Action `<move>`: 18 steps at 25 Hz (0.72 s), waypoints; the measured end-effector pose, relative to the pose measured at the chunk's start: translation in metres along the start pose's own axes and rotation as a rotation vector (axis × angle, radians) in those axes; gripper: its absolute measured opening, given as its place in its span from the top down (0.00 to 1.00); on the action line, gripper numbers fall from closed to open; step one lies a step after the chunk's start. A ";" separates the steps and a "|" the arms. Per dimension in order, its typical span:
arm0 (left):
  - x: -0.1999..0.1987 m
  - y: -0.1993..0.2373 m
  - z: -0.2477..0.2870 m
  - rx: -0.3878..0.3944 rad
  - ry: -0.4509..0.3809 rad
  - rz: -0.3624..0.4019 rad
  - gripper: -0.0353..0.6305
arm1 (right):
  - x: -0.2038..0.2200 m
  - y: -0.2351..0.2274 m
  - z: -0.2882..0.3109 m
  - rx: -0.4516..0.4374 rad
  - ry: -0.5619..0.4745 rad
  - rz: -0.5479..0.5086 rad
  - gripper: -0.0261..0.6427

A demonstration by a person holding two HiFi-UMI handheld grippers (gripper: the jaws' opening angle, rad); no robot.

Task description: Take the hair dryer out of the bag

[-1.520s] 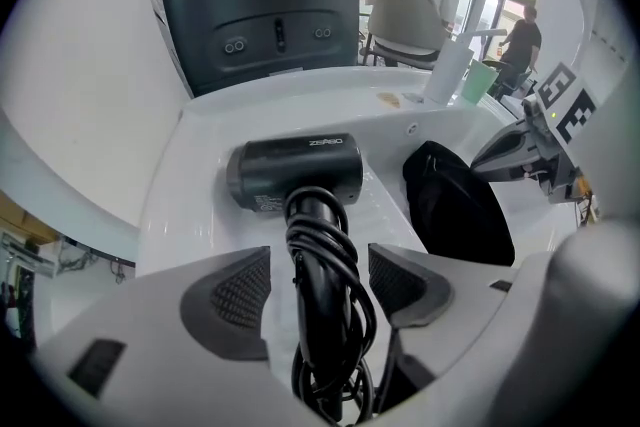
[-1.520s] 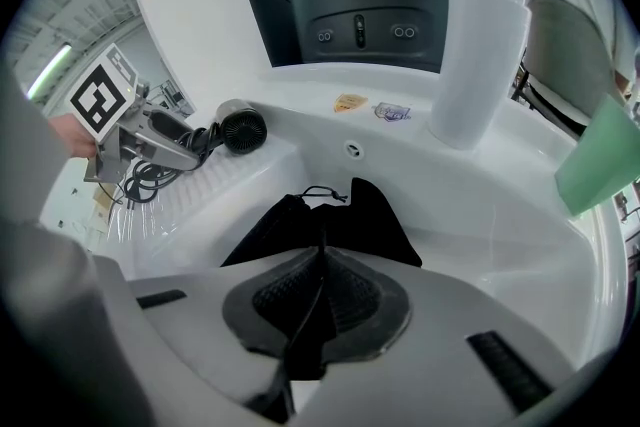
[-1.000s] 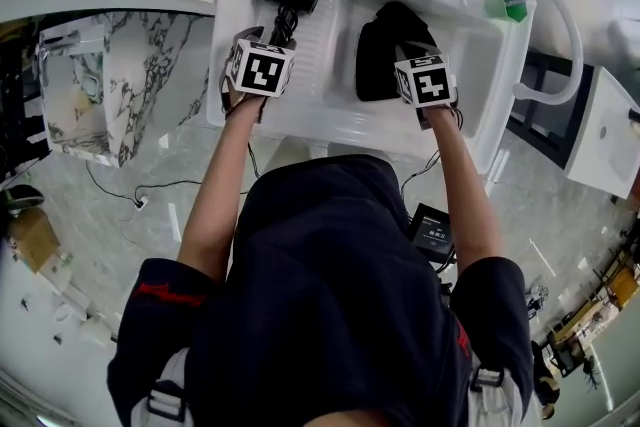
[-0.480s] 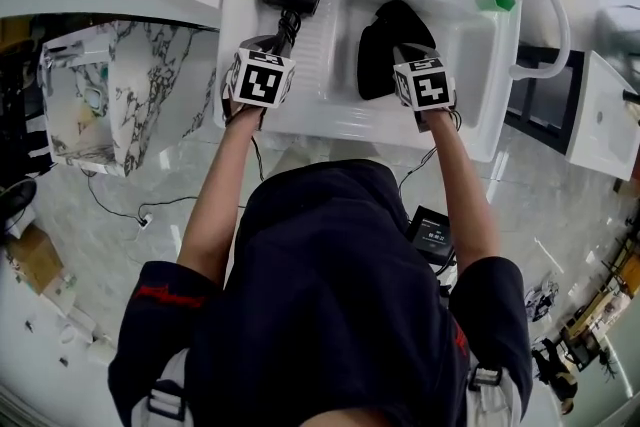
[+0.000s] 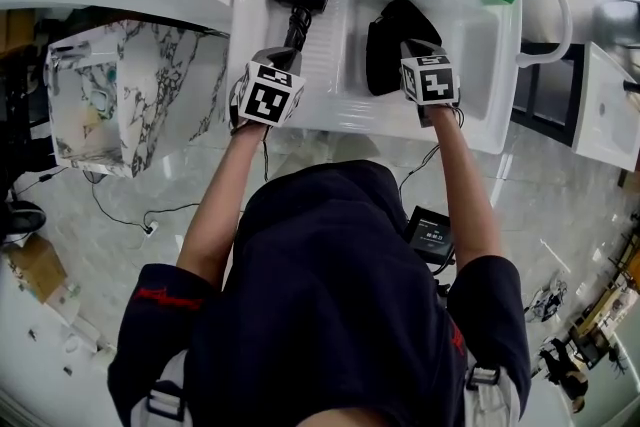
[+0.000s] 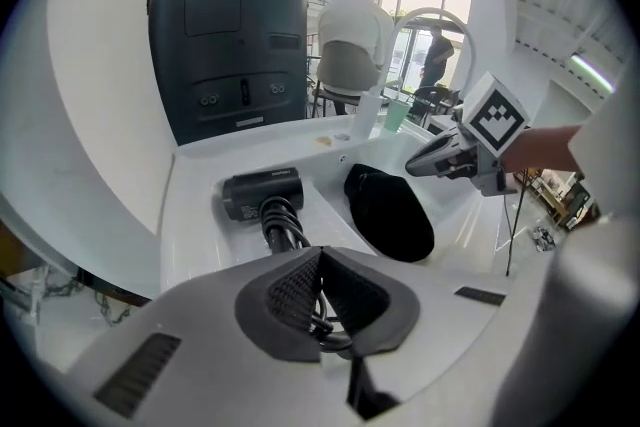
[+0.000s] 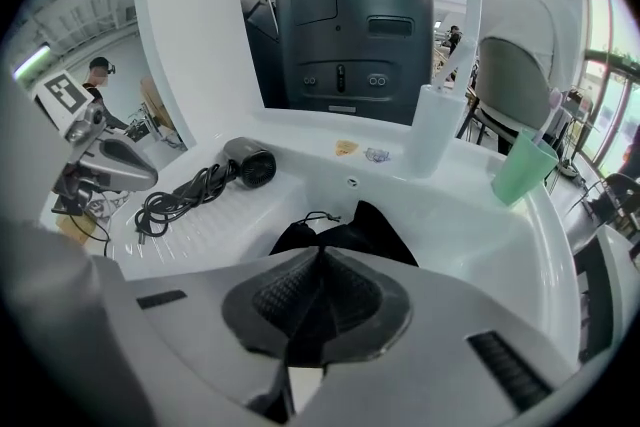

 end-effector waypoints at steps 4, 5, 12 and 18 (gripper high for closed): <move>0.004 -0.007 -0.002 0.039 -0.017 0.030 0.92 | 0.003 0.000 0.003 0.023 -0.005 0.024 0.90; 0.004 -0.008 -0.003 0.047 -0.023 0.035 0.93 | 0.004 0.002 0.002 0.027 -0.008 0.031 0.90; 0.015 -0.011 -0.014 0.090 -0.039 0.037 0.92 | 0.005 0.014 -0.012 0.053 -0.035 0.059 0.90; 0.018 -0.010 -0.028 0.116 -0.086 0.048 0.93 | -0.004 0.026 -0.035 0.091 -0.083 0.059 0.90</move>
Point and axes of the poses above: the fingertips, and each gripper's own axes: z forward along the fingers, y to its left, x out of its underside, the point moved 5 cm from there along -z, backward along the fingers, and after that the axes turned 8 degrees about -z, right-handed, at the moved point
